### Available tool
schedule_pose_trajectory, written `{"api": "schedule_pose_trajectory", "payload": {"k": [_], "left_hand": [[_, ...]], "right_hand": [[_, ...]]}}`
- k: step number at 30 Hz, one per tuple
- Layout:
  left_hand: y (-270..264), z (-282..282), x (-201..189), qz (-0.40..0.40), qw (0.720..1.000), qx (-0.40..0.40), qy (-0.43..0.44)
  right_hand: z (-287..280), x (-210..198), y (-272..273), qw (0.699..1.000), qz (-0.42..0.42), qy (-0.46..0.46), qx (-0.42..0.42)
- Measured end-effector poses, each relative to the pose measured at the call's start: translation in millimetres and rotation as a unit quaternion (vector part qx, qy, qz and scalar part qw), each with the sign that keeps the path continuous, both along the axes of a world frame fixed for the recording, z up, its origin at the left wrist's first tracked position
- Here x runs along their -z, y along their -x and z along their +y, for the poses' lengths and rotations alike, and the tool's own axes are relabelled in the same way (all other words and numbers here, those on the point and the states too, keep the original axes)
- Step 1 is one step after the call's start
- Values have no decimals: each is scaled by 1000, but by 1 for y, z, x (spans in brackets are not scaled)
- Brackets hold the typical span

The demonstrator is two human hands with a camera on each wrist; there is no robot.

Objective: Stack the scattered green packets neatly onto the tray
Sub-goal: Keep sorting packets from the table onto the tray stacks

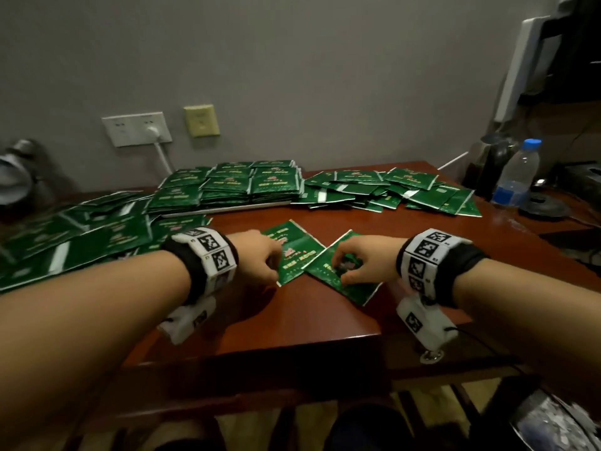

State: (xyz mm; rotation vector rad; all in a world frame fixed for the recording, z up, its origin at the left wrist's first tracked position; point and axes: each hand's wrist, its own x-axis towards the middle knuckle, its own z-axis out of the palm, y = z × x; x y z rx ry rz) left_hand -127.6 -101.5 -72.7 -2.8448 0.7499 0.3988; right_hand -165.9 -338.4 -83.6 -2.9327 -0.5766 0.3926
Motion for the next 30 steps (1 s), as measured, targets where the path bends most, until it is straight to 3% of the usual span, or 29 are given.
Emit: {"api": "schedule_pose_trajectory", "payload": {"k": [4, 8, 12, 15, 20, 25, 30], "left_hand": [[-1, 27, 9, -105, 991, -80, 28], [-7, 16, 26, -76, 984, -158, 30], [-22, -6, 32, -31, 984, -165, 56], [-29, -12, 30, -10, 984, -162, 75], [-33, -7, 29, -55, 982, -127, 130], [-33, 5, 29, -55, 977, -154, 138], [-43, 0, 27, -72, 971, -168, 155]], "right_hand": [[29, 1, -6, 997, -14, 37, 64], [32, 9, -11, 972, 24, 138, 189], [31, 15, -21, 961, 32, 124, 244], [31, 10, -26, 966, 4, 127, 225], [29, 3, -30, 966, -14, 147, 210], [23, -7, -31, 962, -35, 121, 244], [16, -4, -26, 973, -75, 75, 203]]}}
